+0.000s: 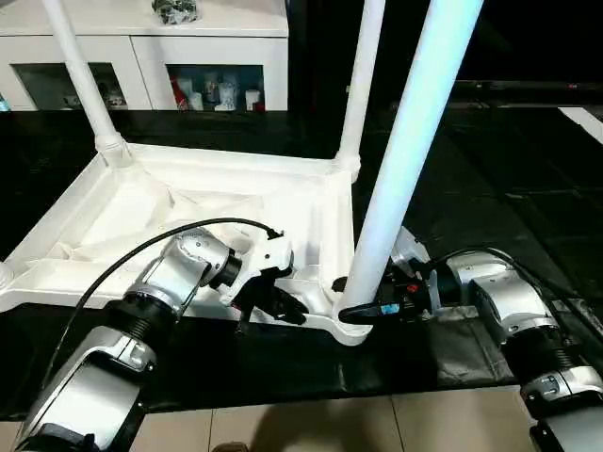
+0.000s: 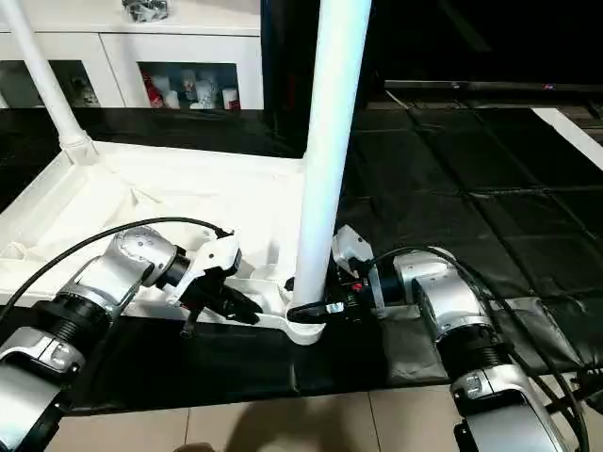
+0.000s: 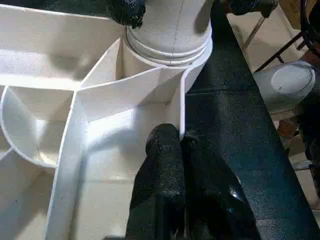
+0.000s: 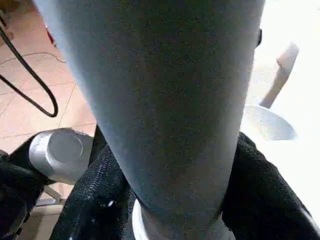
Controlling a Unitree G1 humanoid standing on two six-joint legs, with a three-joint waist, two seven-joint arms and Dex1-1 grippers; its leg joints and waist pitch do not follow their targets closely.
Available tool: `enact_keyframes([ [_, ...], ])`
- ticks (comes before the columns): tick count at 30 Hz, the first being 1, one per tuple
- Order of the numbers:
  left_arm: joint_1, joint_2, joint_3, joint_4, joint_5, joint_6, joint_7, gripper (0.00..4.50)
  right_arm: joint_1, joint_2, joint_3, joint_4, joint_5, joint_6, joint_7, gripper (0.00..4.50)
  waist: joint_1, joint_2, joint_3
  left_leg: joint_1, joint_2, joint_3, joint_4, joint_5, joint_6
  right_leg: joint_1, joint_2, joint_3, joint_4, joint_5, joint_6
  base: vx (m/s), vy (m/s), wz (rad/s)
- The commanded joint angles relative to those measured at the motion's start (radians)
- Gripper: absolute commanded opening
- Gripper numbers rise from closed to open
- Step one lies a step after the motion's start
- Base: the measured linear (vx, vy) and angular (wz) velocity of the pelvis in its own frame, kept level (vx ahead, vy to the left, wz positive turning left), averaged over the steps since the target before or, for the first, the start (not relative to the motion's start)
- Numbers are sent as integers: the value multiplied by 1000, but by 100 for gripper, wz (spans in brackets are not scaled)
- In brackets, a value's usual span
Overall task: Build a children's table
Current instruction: Rotate leg to tighten
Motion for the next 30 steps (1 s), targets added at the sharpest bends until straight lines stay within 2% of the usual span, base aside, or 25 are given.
enact_keyframes([
  [1,13,-18,-20,6,16,21,27,0,29,12,23,-23,26,42,43,209,-7,-3,-69,4,59,-14,-65,-109,71,60,-84,76,-67,-231,-175,0,0,0],
  [3,13,-30,-6,6,8,47,55,0,45,18,18,-42,38,61,27,209,-4,1,-70,5,59,-15,-65,-108,71,60,-84,77,-68,-230,-173,0,0,0],
  [5,10,-66,29,9,-8,98,134,0,63,50,-12,-47,44,98,-75,209,-2,-2,-69,7,60,-15,-66,-109,68,59,-85,77,-69,-229,-173,0,0,0],
  [7,7,-81,42,14,-12,113,169,0,65,64,-23,-39,37,108,-124,209,-4,-2,-65,7,58,-16,-69,-131,56,59,-87,75,-75,-279,-164,0,0,0],
  [8,1,-102,57,22,-17,131,210,0,65,85,-34,-29,24,116,-190,209,-8,-5,-61,9,56,-17,-71,-163,43,58,-87,73,-85,-350,-143,0,0,0],
  [10,-17,-154,92,47,-25,170,313,0,61,143,-61,1,-12,130,-372,209,-18,-2,-52,18,48,-19,-73,-230,16,53,-90,65,-111,-515,-90,0,0,0],
  [11,-27,-186,111,61,-31,191,372,0,54,178,-74,21,-35,146,-479,209,-23,-4,-49,21,47,-21,-74,-244,8,51,-90,63,-115,-548,-76,0,0,0],
  [12,-30,-194,116,65,-32,195,386,0,52,187,-77,25,-40,150,-504,209,-29,-3,-47,22,44,-22,-73,-263,1,50,-90,58,-120,-575,-64,0,0,0],
  [13,-44,-235,138,85,-38,212,460,0,39,241,-91,44,-62,171,-627,208,-51,7,-44,31,39,-29,-72,-331,-15,50,-87,44,-137,-651,-18,0,0,0],
  [14,-52,-252,150,96,-42,222,494,0,30,267,-100,53,-65,183,-677,207,-60,6,-46,33,39,-31,-72,-339,-18,48,-87,41,-139,-645,-17,0,0,0],
  [15,-63,-272,163,111,-46,227,534,0,16,297,-110,71,-69,196,-737,207,-74,8,-47,29,40,-37,-74,-357,-16,56,-85,32,-141,-632,-11,0,0,0],
  [16,-71,-286,174,122,-49,228,567,0,4,320,-116,86,-73,202,-780,206,-89,9,-46,27,40,-41,-75,-382,-10,57,-84,25,-147,-624,-5,0,0,0],
  [18,-88,-315,204,140,-54,234,641,0,-17,363,-127,106,-82,203,-863,206,-101,18,-46,39,40,-40,-73,-410,-3,48,-85,25,-153,-604,-17,0,0,0],
  [19,-99,-331,217,150,-53,229,688,0,-36,386,-127,125,-95,200,-914,206,-108,13,-47,33,41,-44,-75,-412,1,55,-85,19,-153,-590,-19,0,0,0],
  [20,-106,-343,227,157,-51,227,722,0,-48,403,-127,137,-105,200,-953,206,-110,15,-49,34,42,-44,-76,-413,2,56,-86,20,-152,-581,-20,0,0,0],
  [21,-113,-358,235,161,-47,227,757,0,-71,426,-133,160,-118,204,-1011,206,-113,11,-49,33,42,-43,-77,-409,4,53,-88,24,-150,-567,-27,0,0,0],
  [22,-117,-369,239,163,-43,229,776,0,-86,442,-135,176,-125,197,-1038,206,-116,12,-47,30,41,-44,-78,-408,4,54,-88,24,-148,-565,-31,0,0,0],
  [23,-117,-374,239,162,-40,231,782,0,-95,451,-132,182,-132,192,-1050,206,-116,11,-47,32,41,-42,-77,-407,9,52,-89,25,-150,-572,-29,0,0,0],
  [24,-118,-378,237,162,-30,230,790,0,-106,468,-150,193,-129,189,-1078,206,-117,6,-46,30,40,-41,-78,-402,13,52,-91,27,-151,-580,-28,0,0,0],
  [25,-117,-378,235,162,-25,229,789,0,-111,477,-164,197,-123,189,-1091,206,-115,7,-47,29,39,-40,-79,-391,16,53,-92,29,-151,-581,-25,0,0,0],
  [26,-114,-376,234,158,-25,231,782,0,-111,476,-163,197,-125,183,-1085,255,-114,7,-47,29,39,-39,-79,-383,18,53,-92,32,-151,-577,-25,0,0,0],
  [30,-104,-355,217,147,-18,224,738,0,-97,466,-149,179,-132,167,-1054,273,-107,8,-50,21,45,-36,-86,-327,30,58,-93,46,-138,-503,-53,0,0,0],
])
